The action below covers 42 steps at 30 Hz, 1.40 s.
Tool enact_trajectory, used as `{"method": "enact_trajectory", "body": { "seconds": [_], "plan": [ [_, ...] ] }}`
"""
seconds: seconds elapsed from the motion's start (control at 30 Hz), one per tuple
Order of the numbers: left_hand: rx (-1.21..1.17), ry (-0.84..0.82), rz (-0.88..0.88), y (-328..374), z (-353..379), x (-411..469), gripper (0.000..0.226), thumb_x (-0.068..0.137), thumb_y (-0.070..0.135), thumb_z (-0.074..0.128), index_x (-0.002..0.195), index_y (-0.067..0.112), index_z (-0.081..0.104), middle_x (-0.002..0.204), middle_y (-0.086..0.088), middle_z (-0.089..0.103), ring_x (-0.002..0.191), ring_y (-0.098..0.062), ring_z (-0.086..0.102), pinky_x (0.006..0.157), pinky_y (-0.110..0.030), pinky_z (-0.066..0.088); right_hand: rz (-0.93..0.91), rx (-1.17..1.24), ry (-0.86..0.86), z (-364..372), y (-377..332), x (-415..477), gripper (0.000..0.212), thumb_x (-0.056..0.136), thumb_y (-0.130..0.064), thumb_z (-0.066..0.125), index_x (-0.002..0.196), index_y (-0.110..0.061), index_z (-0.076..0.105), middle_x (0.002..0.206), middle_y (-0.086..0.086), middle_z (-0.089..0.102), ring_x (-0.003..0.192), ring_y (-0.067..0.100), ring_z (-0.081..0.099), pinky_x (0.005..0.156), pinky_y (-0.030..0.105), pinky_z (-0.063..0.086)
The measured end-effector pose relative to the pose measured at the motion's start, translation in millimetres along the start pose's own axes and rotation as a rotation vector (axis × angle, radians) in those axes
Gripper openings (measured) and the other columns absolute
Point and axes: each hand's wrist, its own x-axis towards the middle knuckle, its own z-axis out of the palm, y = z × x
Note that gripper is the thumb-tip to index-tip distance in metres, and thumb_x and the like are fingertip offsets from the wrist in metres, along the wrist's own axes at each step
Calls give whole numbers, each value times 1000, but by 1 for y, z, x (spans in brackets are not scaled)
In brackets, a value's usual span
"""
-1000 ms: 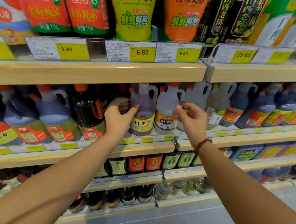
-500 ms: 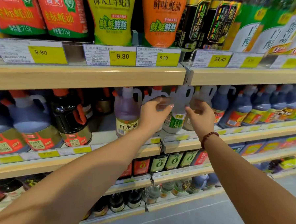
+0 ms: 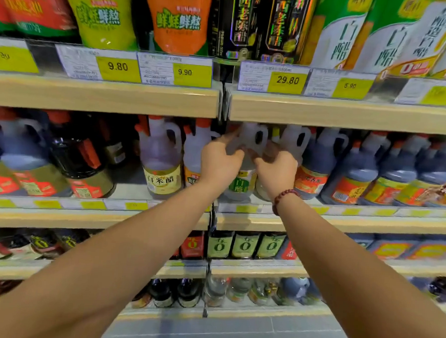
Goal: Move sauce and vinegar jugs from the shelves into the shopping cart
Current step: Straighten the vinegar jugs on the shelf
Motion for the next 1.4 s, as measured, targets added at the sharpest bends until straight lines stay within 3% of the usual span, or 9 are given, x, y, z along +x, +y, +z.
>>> {"method": "enact_trajectory", "body": {
  "seconds": [0.13,0.33,0.6,0.77,0.97,1.07,1.13,1.3,1.4],
  "plan": [
    [0,26,-47,-1,8,-2,45,86,10,59,131,13,54,129,-4,61,118,-18,55,85,-14,38,-2,67,-29,-5,4,4,30,80,-24,68,88,4,68,86,19,70,82,30,65,68,36,51],
    [-49,100,-108,-3,17,4,49,83,6,60,131,13,54,128,-4,62,116,-16,56,89,-19,41,-29,185,-100,-16,8,4,23,81,-21,68,99,-7,71,93,11,73,87,18,64,74,27,48],
    [23,103,-77,-5,17,9,45,83,8,61,128,14,58,126,-3,64,118,-16,56,86,-10,38,-47,201,-133,-15,15,1,28,81,-27,68,95,-3,71,92,15,73,90,28,67,84,44,53],
    [51,114,-74,0,16,6,47,83,8,61,130,12,56,129,-4,62,120,-16,54,82,-6,35,-64,219,-166,-21,15,6,25,83,-25,67,99,-6,71,95,13,73,94,24,66,84,33,51],
    [46,144,-68,9,11,0,39,82,8,61,121,9,62,115,-4,68,110,-17,60,85,-18,42,-111,293,-253,-37,19,8,32,84,-24,66,114,-14,68,108,3,71,101,12,63,92,28,49],
    [37,201,3,17,6,-5,31,82,5,58,112,5,68,101,4,66,98,-10,60,79,-7,43,-145,278,-149,-60,29,16,25,84,-17,64,108,-11,70,102,4,72,91,8,64,89,28,53],
    [40,162,39,20,12,-7,28,82,7,59,108,6,70,105,0,70,101,-12,62,88,-17,47,-138,247,-44,-75,38,22,26,84,-12,62,108,-9,70,100,6,71,88,8,62,89,30,53],
    [11,-36,11,29,47,-9,38,87,8,59,125,9,60,122,-7,64,108,-18,59,85,-17,42,-93,204,-117,-91,55,35,44,88,-11,60,131,-8,52,132,7,57,120,16,53,94,16,38],
    [-27,-61,-37,36,64,-8,43,86,4,58,129,10,55,124,-8,60,111,-18,56,84,-19,41,-92,216,-230,-88,58,41,52,90,-11,57,139,-10,42,140,7,49,130,20,45,98,20,35]
  ]
}}
